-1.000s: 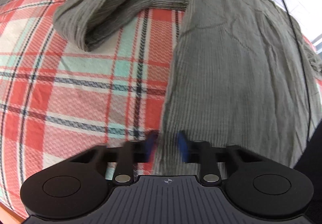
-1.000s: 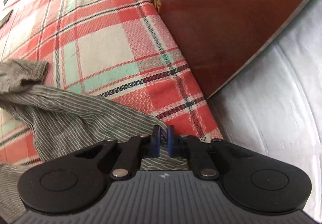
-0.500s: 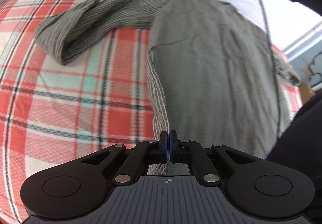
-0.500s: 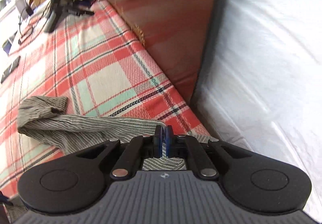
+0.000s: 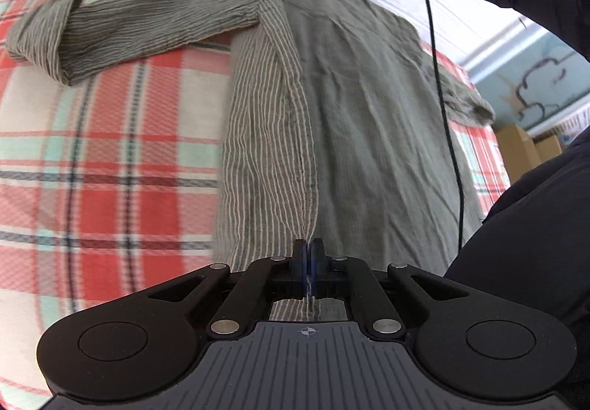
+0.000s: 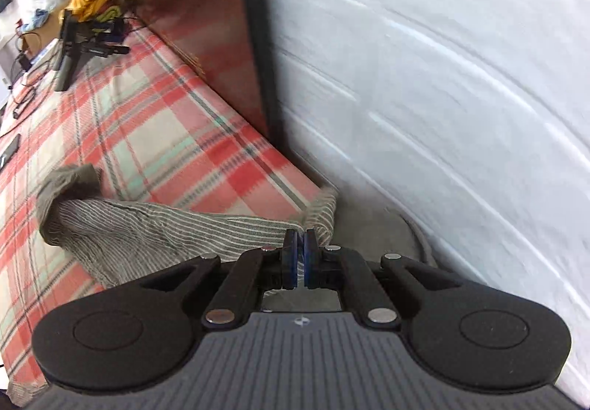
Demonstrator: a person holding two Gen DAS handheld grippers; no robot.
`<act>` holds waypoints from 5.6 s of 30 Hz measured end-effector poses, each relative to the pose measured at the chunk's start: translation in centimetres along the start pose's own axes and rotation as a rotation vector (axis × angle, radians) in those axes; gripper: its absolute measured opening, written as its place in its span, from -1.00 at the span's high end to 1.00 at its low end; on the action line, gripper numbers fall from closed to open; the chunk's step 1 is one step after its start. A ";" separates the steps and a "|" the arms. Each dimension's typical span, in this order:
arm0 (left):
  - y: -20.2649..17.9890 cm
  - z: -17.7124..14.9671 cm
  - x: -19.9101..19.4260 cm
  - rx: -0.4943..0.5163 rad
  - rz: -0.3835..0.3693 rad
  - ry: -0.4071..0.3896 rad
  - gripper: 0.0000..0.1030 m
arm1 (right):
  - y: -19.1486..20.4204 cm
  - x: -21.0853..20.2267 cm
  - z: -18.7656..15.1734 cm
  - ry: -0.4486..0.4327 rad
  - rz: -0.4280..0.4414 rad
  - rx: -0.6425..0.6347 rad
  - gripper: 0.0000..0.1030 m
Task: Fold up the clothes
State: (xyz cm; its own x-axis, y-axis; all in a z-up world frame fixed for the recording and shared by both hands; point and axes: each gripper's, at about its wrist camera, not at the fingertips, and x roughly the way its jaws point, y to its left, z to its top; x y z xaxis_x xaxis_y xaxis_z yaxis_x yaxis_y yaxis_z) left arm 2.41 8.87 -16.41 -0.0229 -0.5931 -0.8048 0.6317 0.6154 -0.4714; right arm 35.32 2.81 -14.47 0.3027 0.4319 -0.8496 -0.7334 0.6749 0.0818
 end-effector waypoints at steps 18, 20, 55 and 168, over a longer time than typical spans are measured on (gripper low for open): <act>-4.4 -0.2 7.3 0.054 -0.027 0.118 0.86 | -2.6 1.5 -5.0 0.011 -0.131 0.057 0.92; -4.4 -0.2 8.0 0.047 -0.021 0.125 0.64 | -2.7 1.8 -5.4 0.012 -0.147 0.059 0.88; -1.4 -1.6 3.2 0.056 0.251 0.148 -0.44 | 17.4 -11.4 -29.6 0.010 0.182 0.574 0.20; 5.8 18.5 5.8 -0.186 0.641 -0.204 0.94 | 16.9 -11.1 -26.8 -0.119 -0.095 0.847 0.38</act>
State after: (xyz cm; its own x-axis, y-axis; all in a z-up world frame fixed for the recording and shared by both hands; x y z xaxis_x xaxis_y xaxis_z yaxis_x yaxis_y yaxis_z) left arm 20.30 -0.62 -17.18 0.4671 -0.1580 -0.8700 0.3289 0.9443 0.0052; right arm 3.29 -6.61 -17.65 0.4359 0.3788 -0.8164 -0.0141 0.9099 0.4146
